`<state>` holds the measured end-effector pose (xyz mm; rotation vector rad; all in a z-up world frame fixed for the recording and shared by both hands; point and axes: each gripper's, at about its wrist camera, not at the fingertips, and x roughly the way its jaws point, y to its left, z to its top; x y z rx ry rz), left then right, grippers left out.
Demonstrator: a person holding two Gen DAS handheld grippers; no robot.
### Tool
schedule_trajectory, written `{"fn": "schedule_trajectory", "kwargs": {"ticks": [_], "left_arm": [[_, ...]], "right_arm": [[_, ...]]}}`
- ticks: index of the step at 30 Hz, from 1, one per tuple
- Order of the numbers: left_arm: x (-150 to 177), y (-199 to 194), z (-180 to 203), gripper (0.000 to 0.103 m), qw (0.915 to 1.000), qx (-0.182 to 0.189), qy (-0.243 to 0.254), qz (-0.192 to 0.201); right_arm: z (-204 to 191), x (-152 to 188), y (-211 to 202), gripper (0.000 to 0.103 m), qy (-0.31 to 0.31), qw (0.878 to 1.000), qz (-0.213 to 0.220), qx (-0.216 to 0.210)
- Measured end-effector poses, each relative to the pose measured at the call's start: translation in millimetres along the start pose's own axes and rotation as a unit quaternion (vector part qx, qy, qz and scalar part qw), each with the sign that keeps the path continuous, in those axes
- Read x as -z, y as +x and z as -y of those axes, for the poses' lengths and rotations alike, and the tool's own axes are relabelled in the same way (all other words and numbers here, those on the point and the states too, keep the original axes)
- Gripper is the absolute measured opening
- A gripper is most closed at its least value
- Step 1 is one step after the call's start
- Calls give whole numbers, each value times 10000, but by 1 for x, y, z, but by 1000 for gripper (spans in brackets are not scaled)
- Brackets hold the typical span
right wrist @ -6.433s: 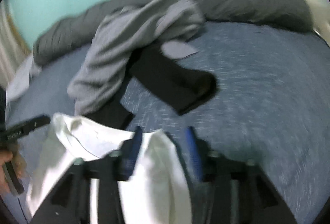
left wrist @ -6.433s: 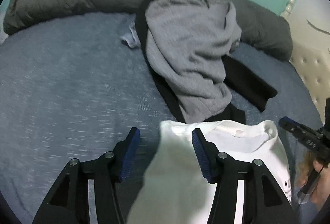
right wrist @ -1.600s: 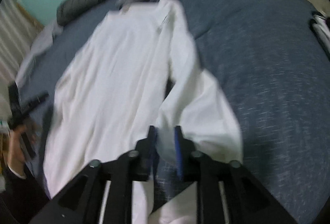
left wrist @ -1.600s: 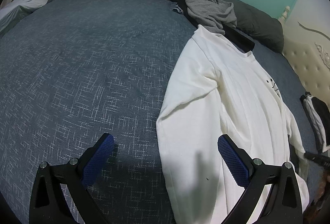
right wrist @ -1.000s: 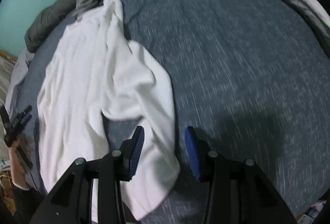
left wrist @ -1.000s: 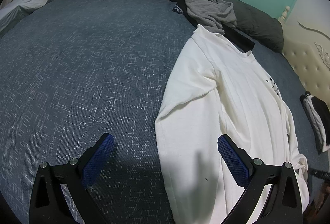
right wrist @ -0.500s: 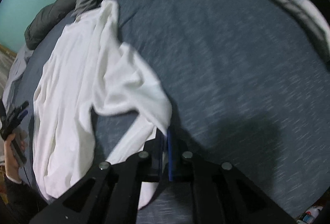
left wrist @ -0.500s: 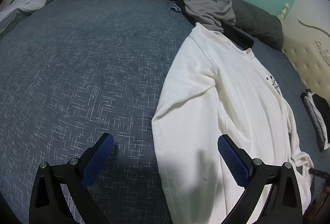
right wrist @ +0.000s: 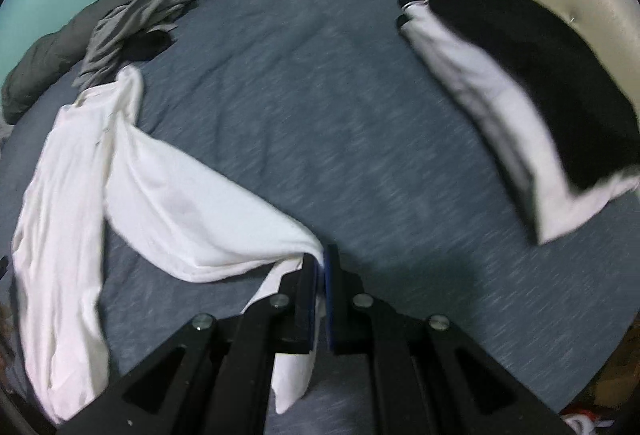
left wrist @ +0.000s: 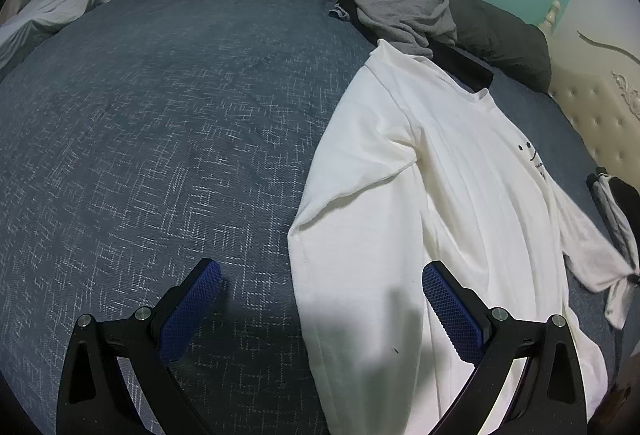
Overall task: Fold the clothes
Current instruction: 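Pull the sleeve away from the shirt body with the right tool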
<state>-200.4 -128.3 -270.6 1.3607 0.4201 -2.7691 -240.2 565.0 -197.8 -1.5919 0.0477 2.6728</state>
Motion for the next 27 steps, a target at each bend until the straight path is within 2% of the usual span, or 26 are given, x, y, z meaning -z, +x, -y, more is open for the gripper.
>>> {"fn": "schedule_trajectory", "kwargs": {"ticks": [4,14,18,24,27], "left_arm": [[1,2,3,103,10000,-30,46,-11],[-1,6,5,103,10000,-62,70,-25],[-2,8,5,103,10000,-76,57,-24],[-2,9,5,103,9999,-98,93,-41],[-3,10,5,103,9999,-99,98,-43]], "right_arm": [[17,-25,4,3,-43,9996,21,293],[33,-88,20,3,126,9977,150,651],[38,-93,37,3,182,9971,-51,733],[43,-86,64,4,244,9977,-163,607],[46,-81,63,13,195,9971,-68,727]]}}
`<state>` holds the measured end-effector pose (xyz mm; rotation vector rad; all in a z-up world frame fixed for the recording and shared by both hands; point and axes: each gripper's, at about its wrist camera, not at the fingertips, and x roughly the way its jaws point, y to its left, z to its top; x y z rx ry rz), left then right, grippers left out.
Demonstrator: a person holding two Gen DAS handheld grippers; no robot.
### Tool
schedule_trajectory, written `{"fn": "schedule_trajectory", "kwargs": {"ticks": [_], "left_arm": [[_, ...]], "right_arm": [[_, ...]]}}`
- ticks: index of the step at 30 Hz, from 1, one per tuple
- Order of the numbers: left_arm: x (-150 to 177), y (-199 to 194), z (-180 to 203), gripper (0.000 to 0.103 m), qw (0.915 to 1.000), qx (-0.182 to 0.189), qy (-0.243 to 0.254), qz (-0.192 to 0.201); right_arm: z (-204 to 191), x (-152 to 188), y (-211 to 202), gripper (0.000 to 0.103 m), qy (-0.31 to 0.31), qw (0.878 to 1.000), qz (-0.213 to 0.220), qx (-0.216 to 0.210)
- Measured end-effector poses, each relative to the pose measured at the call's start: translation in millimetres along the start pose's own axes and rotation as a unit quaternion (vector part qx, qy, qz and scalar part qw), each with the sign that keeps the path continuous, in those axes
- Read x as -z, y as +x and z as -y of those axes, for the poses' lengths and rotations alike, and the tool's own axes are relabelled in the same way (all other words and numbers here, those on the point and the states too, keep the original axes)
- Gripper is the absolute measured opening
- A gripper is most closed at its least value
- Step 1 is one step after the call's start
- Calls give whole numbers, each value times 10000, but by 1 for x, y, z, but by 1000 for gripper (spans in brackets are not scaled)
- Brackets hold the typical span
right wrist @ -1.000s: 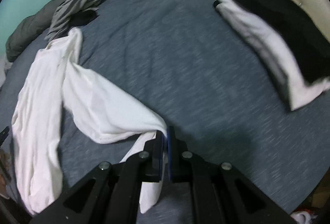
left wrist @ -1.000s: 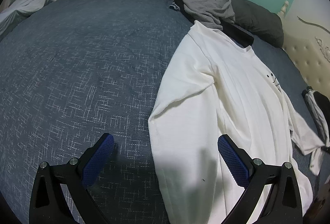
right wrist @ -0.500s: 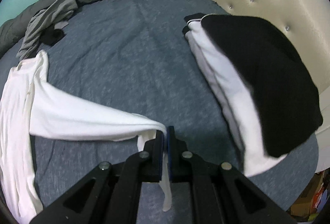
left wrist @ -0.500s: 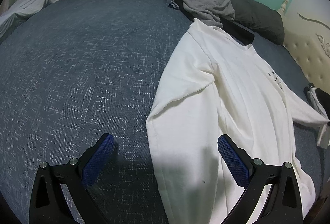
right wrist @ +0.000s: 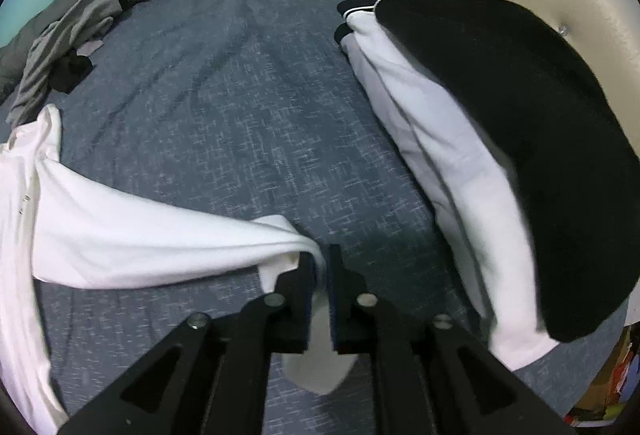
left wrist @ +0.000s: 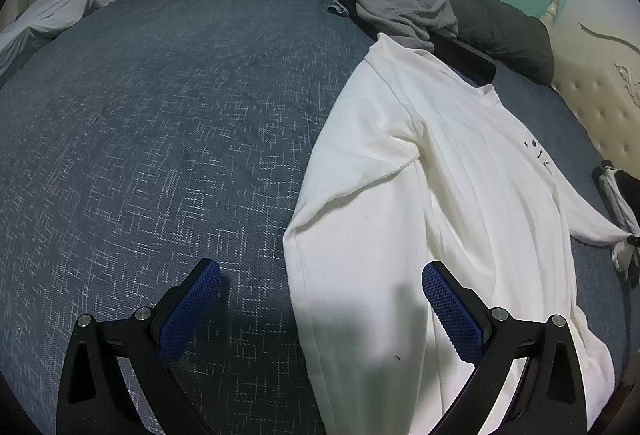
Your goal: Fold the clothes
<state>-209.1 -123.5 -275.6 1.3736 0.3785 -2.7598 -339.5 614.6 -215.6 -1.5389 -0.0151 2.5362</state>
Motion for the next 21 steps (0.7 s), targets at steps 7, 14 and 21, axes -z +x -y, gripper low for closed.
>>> {"fn": "schedule_trajectory", "kwargs": {"ticks": [7,14,21], "left_arm": [[2,0,4,103,10000,19,49,-11],[3,-1,7,103,10000,12,85,-4],[2,2,8,103,10000,9,78,-20]], "right_arm": [[12,22,-17,34,16,9990,354,-279],[18,44,-4,35,-18,9998,108,-166],[-4,56,0,35,-397,9976,123,-562]]}}
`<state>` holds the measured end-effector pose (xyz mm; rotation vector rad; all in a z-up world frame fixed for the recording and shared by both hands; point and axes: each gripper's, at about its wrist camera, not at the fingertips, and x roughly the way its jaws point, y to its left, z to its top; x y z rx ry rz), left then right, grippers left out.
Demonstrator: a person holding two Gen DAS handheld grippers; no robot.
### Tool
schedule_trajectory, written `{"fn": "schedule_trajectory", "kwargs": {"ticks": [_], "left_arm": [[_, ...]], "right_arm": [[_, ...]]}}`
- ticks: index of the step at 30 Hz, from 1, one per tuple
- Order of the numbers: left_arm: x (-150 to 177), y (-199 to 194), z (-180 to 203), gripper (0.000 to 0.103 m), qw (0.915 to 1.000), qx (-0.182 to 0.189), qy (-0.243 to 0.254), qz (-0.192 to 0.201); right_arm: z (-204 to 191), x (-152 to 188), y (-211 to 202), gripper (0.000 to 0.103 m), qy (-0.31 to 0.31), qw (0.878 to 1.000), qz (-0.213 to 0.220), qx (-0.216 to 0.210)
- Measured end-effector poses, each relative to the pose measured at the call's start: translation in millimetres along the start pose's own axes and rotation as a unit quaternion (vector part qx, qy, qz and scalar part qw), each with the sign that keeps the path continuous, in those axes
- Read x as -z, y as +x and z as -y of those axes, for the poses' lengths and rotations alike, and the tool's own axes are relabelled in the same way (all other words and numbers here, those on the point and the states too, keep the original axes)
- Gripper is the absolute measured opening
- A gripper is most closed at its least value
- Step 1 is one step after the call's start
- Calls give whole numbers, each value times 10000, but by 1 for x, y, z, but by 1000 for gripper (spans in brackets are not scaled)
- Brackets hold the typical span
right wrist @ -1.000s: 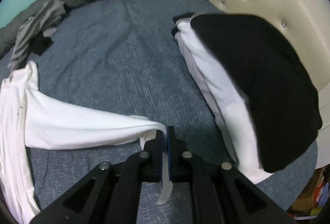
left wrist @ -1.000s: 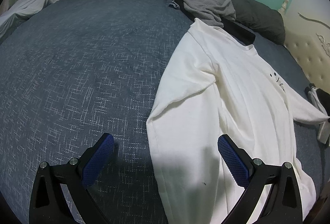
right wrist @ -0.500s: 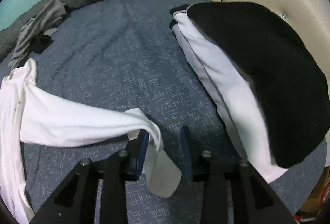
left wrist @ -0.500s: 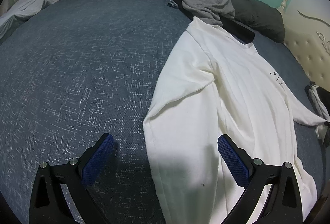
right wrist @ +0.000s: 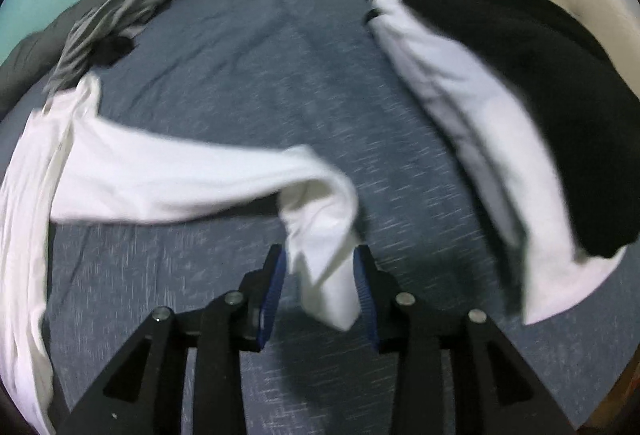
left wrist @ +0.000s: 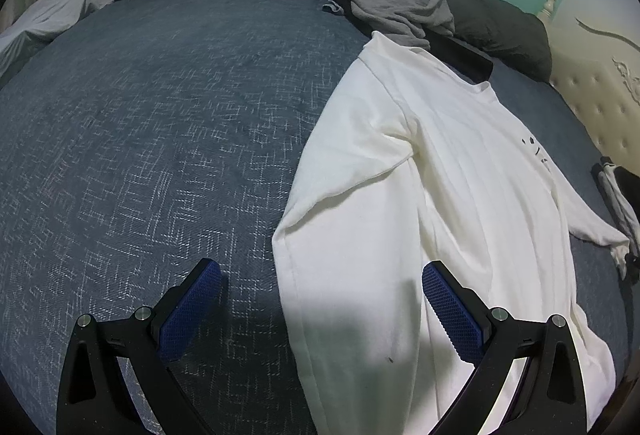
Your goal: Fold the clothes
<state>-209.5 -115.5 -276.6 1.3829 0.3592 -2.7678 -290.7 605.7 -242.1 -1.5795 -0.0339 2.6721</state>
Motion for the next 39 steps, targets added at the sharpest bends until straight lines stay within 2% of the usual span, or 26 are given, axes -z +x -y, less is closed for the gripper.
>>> {"fn": "schedule_trajectory", "kwargs": {"ticks": [3,4,5,8,15,21,24,28,30,31,32,33,35,39], "left_arm": [[1,0,1,103,10000,-4,34,-10],[1,0,2,103,10000,-7,43,-11],[2,0,2,103,10000,-11,40,-8],[1,0,0,103,10000,-25,-1,7],[3,3,3,103,10000,-44,73,-31],[4,5,5,103,9999,-84,115,-38],[4,6,5,103,9998,-107,131,-51],[2,8,4,103,9999,-100,118,-61],[1,8,5,103,9999,-86,128,-57],[2,8,7,103,9998,-77,144,-59],[2,8,8,103,9998,-71,159,-62],[2,8,9,103,9998,-67,172,-65],[3,7,11,103,9998,-57,192,-66],[3,6,11,103,9998,-73,162,-50]], "right_arm": [[-6,5,11,35,-77,9998,-177,40],[-7,6,13,30,-64,9997,-219,46],[-7,6,14,13,-62,9997,-234,70],[-6,1,13,5,-41,9997,-201,151],[23,-39,-15,3,272,9984,175,463],[44,-62,-19,3,265,9940,37,1064],[47,-68,-13,3,309,9935,48,1092],[41,-50,-15,3,545,9952,315,749],[38,-35,-17,5,703,9958,454,359],[35,-26,-17,11,719,9962,476,152],[28,-18,-14,22,622,9972,401,71],[22,-12,-10,28,487,9983,332,37],[11,-1,-3,31,245,9995,209,-33],[5,4,13,35,284,9995,3,-98]]}}
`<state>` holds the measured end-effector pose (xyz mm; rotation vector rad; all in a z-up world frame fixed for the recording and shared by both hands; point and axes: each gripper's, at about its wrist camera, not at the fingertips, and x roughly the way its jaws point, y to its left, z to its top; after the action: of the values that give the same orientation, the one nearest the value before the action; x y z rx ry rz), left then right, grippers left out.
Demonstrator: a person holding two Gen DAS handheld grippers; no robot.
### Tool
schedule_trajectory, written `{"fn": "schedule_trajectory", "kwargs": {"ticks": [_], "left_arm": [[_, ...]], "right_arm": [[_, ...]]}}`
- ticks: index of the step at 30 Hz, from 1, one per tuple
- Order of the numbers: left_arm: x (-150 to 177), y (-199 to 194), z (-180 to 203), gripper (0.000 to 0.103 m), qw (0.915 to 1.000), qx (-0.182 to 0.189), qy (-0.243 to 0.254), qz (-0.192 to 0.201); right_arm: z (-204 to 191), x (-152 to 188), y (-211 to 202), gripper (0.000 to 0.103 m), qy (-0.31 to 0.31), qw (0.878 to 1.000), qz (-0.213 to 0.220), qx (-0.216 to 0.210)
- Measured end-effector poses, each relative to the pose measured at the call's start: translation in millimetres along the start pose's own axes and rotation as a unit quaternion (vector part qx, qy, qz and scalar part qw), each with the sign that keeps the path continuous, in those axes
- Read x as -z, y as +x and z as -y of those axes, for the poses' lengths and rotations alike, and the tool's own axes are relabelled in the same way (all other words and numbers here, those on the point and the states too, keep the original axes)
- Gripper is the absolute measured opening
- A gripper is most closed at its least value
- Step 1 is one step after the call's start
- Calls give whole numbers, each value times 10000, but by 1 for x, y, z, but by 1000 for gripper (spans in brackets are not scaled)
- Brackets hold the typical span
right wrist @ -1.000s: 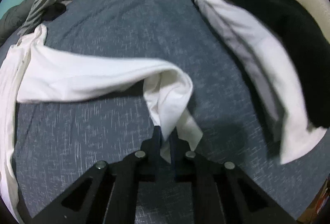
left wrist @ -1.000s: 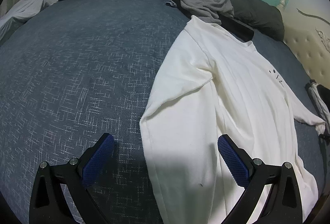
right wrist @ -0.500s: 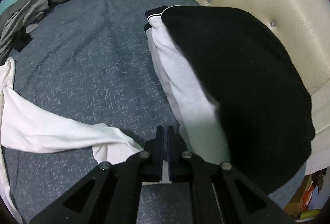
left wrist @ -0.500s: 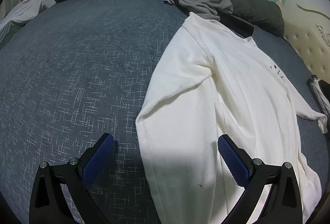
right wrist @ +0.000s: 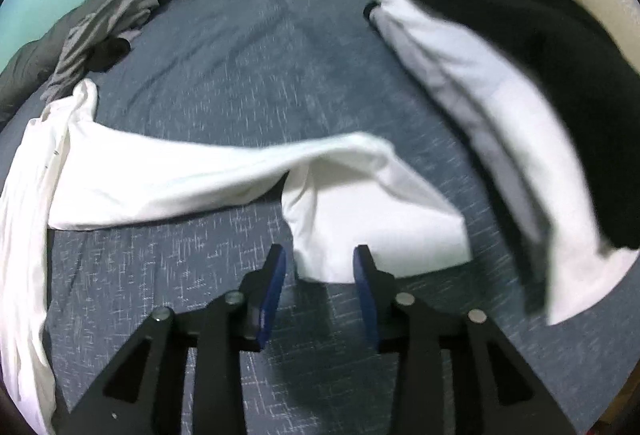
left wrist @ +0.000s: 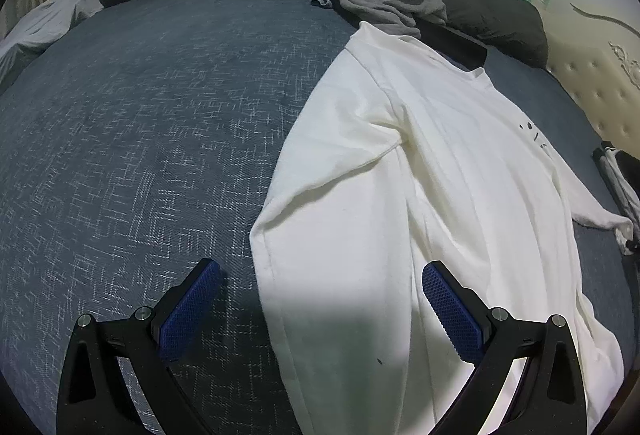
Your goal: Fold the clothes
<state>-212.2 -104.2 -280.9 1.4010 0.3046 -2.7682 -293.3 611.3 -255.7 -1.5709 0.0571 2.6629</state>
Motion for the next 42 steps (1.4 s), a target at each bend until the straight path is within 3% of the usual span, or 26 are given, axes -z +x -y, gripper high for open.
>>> {"fn": "schedule_trajectory", "kwargs": {"ticks": [4,6,7,9,23,33,42], "left_arm": [[-1,1,-2,103,10000,-14,-25,-7],[-2,2,-2,103,10000,-15,-21,-16],[-2,2,-2,103,10000,-15,-18,-20],[-2,2,-2,103,10000,-12,-14,-20],[-2,-4,-2,103,9999,64,-60,49],[-3,-5,-2,103,9999,76,-69,64],[-5,-8,-7,103,9998,72,-131,99]], "right_arm": [[-7,1,15,35,-184,9996,-186,126],[-8,1,19,24,-261,9992,-241,174],[-8,2,20,10,-287,9990,-250,215],[-3,1,17,5,-227,9991,-234,287],[43,-10,-77,4,-669,9963,246,487],[40,30,-56,4,-1034,9934,-354,357],[51,56,-39,5,-747,9930,-686,600]]}}
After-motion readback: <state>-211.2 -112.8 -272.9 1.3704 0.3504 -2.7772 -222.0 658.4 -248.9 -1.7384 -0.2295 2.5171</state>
